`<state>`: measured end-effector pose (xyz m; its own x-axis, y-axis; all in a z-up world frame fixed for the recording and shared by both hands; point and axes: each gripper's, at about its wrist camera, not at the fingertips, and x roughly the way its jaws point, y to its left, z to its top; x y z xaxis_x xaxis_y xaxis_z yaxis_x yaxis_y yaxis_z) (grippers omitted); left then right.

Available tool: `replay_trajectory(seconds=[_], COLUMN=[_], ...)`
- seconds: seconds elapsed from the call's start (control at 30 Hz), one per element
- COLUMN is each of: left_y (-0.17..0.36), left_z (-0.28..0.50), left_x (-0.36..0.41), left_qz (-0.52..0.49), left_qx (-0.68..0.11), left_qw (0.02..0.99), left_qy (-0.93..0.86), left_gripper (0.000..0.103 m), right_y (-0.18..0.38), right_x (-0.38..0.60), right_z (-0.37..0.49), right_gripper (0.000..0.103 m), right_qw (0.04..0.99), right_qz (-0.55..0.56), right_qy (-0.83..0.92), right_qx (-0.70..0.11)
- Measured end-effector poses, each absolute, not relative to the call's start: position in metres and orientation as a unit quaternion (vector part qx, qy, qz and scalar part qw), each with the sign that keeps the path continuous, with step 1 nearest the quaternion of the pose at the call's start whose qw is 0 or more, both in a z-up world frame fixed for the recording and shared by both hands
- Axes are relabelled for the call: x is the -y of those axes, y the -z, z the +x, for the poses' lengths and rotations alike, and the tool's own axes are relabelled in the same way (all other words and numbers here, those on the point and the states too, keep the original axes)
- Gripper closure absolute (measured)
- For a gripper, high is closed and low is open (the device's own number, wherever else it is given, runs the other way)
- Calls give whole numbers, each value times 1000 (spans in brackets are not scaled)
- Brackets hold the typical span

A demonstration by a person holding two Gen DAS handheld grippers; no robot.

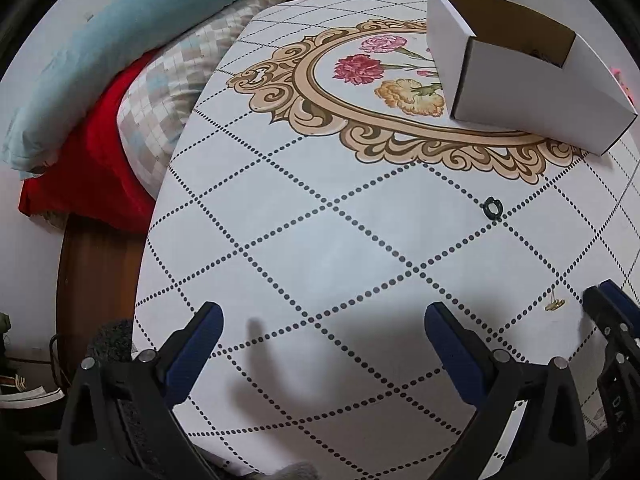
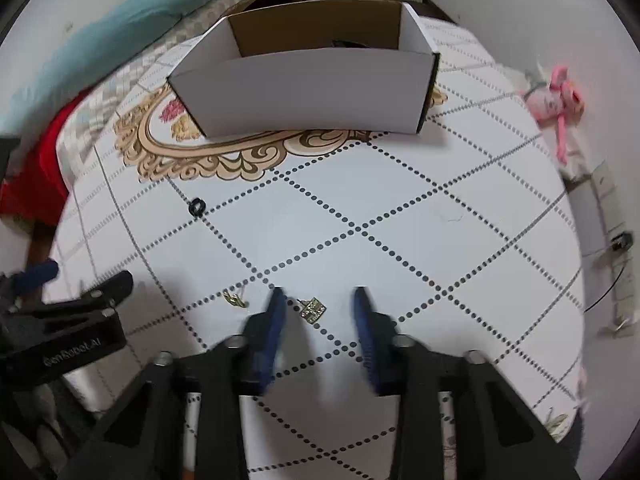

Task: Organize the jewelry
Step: 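Pinch a small gold charm with the left gripper while the right gripper pinches another charm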

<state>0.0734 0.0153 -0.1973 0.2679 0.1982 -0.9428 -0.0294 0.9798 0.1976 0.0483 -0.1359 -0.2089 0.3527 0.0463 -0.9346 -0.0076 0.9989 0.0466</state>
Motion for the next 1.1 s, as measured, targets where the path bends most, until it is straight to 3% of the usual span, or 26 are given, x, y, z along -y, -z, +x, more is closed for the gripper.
replay_trajectory(seconds=[0.03, 0.2, 0.6, 0.73, 0.97, 1.03, 1.1], left_y=[198, 197, 188, 187, 189, 189, 189], left_z=[74, 73, 61, 60, 61, 60, 59], left_x=[-14, -4, 63, 83, 97, 97, 97], left_qz=[72, 80, 50, 66, 92, 93, 93], left_qx=[-601, -598, -589, -578, -568, -567, -565], left_qw=[793, 795, 805, 810, 815, 815, 816], left_qy=[-70, -59, 54, 67, 72, 77, 79], left_gripper=[0, 0, 2, 21, 89, 97, 97], right_y=[210, 209, 185, 187, 191, 190, 189], right_x=[133, 128, 196, 212, 227, 228, 228], right_z=[46, 44, 43, 41, 36, 36, 37], right_gripper=[89, 90, 92, 92, 92, 92, 92], right_qw=[825, 832, 838, 835, 831, 832, 832], right_qz=[1, -18, 69, 80, 96, 96, 100], right_qy=[-13, -14, 34, 52, 67, 70, 70], right_qx=[-566, -555, -540, -541, -544, -542, -541])
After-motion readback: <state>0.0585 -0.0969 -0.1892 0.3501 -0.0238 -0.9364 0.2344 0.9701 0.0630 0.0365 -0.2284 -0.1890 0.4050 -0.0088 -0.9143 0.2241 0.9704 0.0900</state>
